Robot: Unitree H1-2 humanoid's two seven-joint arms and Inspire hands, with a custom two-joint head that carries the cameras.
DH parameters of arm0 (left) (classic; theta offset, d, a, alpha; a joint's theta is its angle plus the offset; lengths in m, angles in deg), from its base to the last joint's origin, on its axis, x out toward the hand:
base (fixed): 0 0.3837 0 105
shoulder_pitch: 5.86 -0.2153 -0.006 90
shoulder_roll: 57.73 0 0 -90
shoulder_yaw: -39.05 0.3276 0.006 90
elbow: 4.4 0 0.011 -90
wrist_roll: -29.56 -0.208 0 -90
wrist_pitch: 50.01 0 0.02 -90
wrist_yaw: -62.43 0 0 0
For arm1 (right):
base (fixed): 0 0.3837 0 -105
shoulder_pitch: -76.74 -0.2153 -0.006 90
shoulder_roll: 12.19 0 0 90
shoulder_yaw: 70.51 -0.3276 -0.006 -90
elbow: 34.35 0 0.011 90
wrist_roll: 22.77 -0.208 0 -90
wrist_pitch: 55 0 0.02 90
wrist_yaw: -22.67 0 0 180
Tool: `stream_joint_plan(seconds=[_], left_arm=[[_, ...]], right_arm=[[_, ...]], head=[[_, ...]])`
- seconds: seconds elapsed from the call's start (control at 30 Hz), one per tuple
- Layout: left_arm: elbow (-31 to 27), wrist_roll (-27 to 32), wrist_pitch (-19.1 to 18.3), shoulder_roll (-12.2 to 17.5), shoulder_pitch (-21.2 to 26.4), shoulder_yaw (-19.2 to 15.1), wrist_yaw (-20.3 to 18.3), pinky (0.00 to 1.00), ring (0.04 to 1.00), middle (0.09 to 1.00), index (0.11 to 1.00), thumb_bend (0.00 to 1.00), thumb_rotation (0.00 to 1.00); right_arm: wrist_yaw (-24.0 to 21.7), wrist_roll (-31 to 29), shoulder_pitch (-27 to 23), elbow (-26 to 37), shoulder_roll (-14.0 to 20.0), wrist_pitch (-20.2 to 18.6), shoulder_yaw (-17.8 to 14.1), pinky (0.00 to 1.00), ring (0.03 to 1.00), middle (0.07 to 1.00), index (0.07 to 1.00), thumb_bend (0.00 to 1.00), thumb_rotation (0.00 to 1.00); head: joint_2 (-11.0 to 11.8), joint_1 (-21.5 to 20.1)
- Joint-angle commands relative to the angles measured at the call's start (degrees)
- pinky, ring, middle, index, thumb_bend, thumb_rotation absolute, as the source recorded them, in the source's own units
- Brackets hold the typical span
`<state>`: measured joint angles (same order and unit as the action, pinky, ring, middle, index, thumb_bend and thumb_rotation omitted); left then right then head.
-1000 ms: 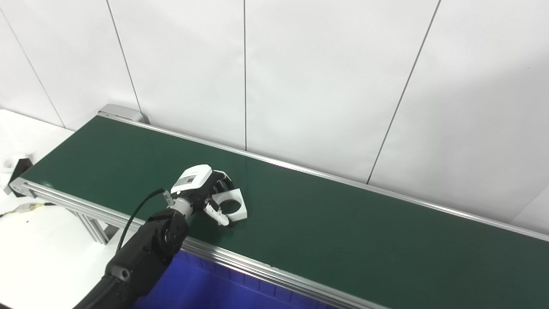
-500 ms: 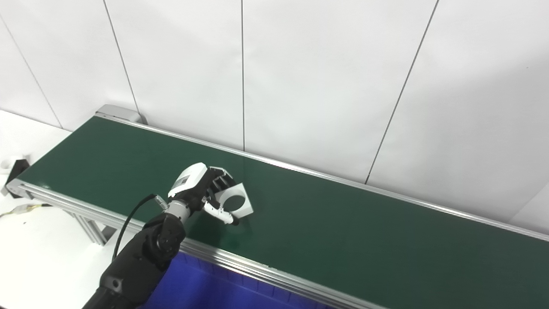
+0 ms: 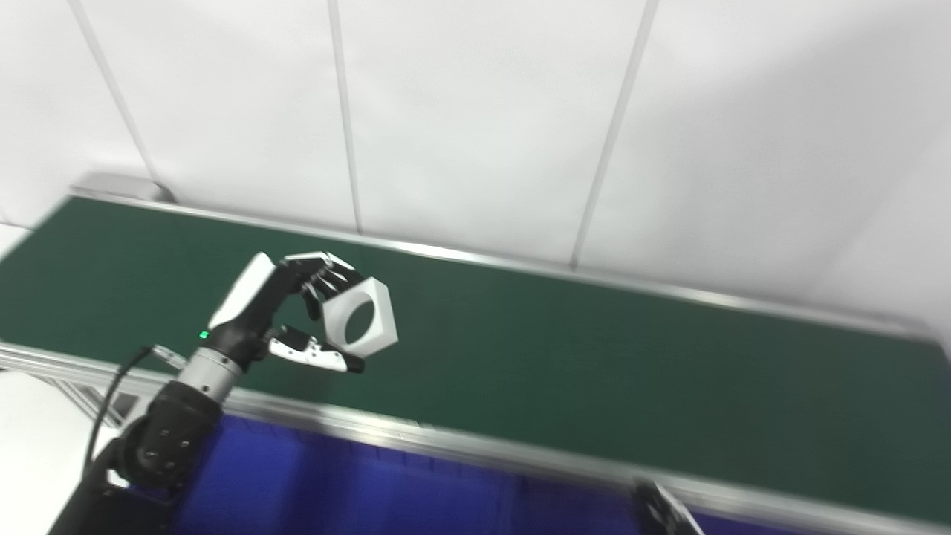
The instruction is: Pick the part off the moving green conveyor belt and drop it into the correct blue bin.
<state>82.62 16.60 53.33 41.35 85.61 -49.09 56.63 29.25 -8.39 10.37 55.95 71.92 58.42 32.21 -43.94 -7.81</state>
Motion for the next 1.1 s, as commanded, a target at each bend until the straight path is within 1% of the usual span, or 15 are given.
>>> stream_joint_plan(seconds=[0.0, 0.07, 0.17, 0.3, 0.37, 0.43, 0.53, 0.57, 0.63, 0.67, 0.73, 0.8, 0.87, 0.9, 1.07], left_arm=[[-1.2, 1.1, 4.6, 0.6, 0.6, -0.1, -0.3, 0.30, 0.359, 0.440, 0.515, 0.51, 0.00], [-1.1, 1.4, 6.3, 0.1, 0.1, 0.6, -1.0, 0.27, 0.341, 0.433, 0.515, 0.51, 0.00], [-1.8, 1.6, 6.7, -0.9, -1.1, 1.4, -1.9, 0.27, 0.340, 0.434, 0.512, 0.51, 0.00], [-1.2, 1.4, 8.3, -1.1, -2.6, 2.4, -2.8, 0.30, 0.391, 0.471, 0.528, 0.50, 0.00], [-0.5, 1.3, 9.1, -1.2, -3.2, 2.8, -3.2, 0.29, 0.389, 0.471, 0.530, 0.49, 0.00], [-0.7, 1.1, 7.6, -1.2, -4.2, 3.2, -4.2, 0.30, 0.389, 0.476, 0.530, 0.49, 0.00], [0.0, 0.2, 7.9, -1.0, -5.5, 4.1, -5.3, 0.32, 0.398, 0.488, 0.525, 0.49, 0.00], [0.2, -1.2, 8.1, -0.8, -5.8, 4.6, -5.4, 0.32, 0.396, 0.488, 0.525, 0.50, 0.00], [0.2, -4.2, 7.9, -0.3, -6.2, 5.8, -6.0, 0.26, 0.363, 0.481, 0.529, 0.49, 0.00], [0.4, -4.9, 7.9, 0.1, -6.3, 6.6, -6.8, 0.26, 0.359, 0.479, 0.530, 0.49, 0.00], [0.7, -5.6, 7.3, 0.7, -6.2, 7.7, -8.3, 0.29, 0.367, 0.477, 0.531, 0.49, 0.00], [1.4, -8.8, 7.2, 1.2, -6.0, 8.9, -8.6, 0.32, 0.379, 0.467, 0.529, 0.50, 0.00], [2.3, -10.2, 7.0, 1.6, -5.6, 9.8, -9.4, 0.36, 0.398, 0.459, 0.525, 0.50, 0.00], [2.7, -10.1, 6.6, 1.7, -5.5, 10.2, -10.0, 0.37, 0.401, 0.458, 0.524, 0.50, 0.00], [3.4, -12.2, 4.2, 2.4, -5.1, 11.8, -12.3, 0.38, 0.396, 0.468, 0.531, 0.50, 0.00]], right_arm=[[-0.2, 1.2, -0.2, 2.2, -0.9, 0.1, -0.4, 0.73, 0.771, 0.820, 0.838, 0.86, 0.37], [-0.1, 2.1, -0.4, 2.3, -1.8, -0.3, -0.7, 0.72, 0.766, 0.814, 0.836, 0.86, 0.37], [-0.3, 3.1, -0.8, 2.6, -2.6, -1.2, -0.9, 0.72, 0.762, 0.804, 0.834, 0.87, 0.40], [-0.2, 3.7, -1.3, 2.2, -3.4, -1.3, -1.2, 0.71, 0.757, 0.802, 0.832, 0.88, 0.42], [-0.3, 3.7, -1.4, 2.1, -3.6, -1.3, -1.3, 0.69, 0.757, 0.804, 0.833, 0.89, 0.42], [-0.3, 3.7, -1.6, 2.1, -3.8, -1.0, -1.4, 0.69, 0.756, 0.805, 0.833, 0.89, 0.43], [-0.5, 4.1, -1.6, 2.5, -4.0, -1.9, -1.5, 0.69, 0.751, 0.801, 0.831, 0.89, 0.43], [-0.5, 4.3, -1.5, 2.7, -4.0, -2.1, -1.5, 0.68, 0.752, 0.804, 0.831, 0.89, 0.43], [-0.5, 4.5, -1.5, 2.9, -4.1, -2.4, -1.7, 0.67, 0.748, 0.802, 0.830, 0.90, 0.44], [-0.6, 4.5, -1.5, 2.9, -4.1, -2.2, -1.8, 0.67, 0.747, 0.801, 0.830, 0.90, 0.44], [-0.7, 4.6, -1.5, 3.0, -4.2, -1.9, -1.9, 0.68, 0.744, 0.799, 0.828, 0.89, 0.44], [-1.1, 4.3, -1.5, 3.2, -4.3, -2.2, -2.0, 0.69, 0.748, 0.802, 0.829, 0.89, 0.43], [-1.3, 4.1, -1.5, 3.2, -4.4, -2.2, -2.1, 0.70, 0.750, 0.802, 0.829, 0.89, 0.41], [-1.4, 4.1, -1.4, 3.4, -4.4, -2.3, -2.1, 0.70, 0.750, 0.803, 0.829, 0.89, 0.41], [-1.6, 4.5, -1.2, 3.9, -4.6, -2.6, -2.4, 0.70, 0.749, 0.803, 0.829, 0.89, 0.43]], head=[[-0.2, -0.1], [-0.6, -1.0], [-2.0, -2.2], [-2.7, -2.8], [-3.0, -3.0], [-3.2, -3.1], [-3.5, -3.2], [-3.7, -3.2], [-4.1, -3.3], [-4.1, -3.3], [-4.2, -3.3], [-4.3, -3.3], [-4.3, -3.3], [-4.8, -3.4], [-5.2, -3.6]])
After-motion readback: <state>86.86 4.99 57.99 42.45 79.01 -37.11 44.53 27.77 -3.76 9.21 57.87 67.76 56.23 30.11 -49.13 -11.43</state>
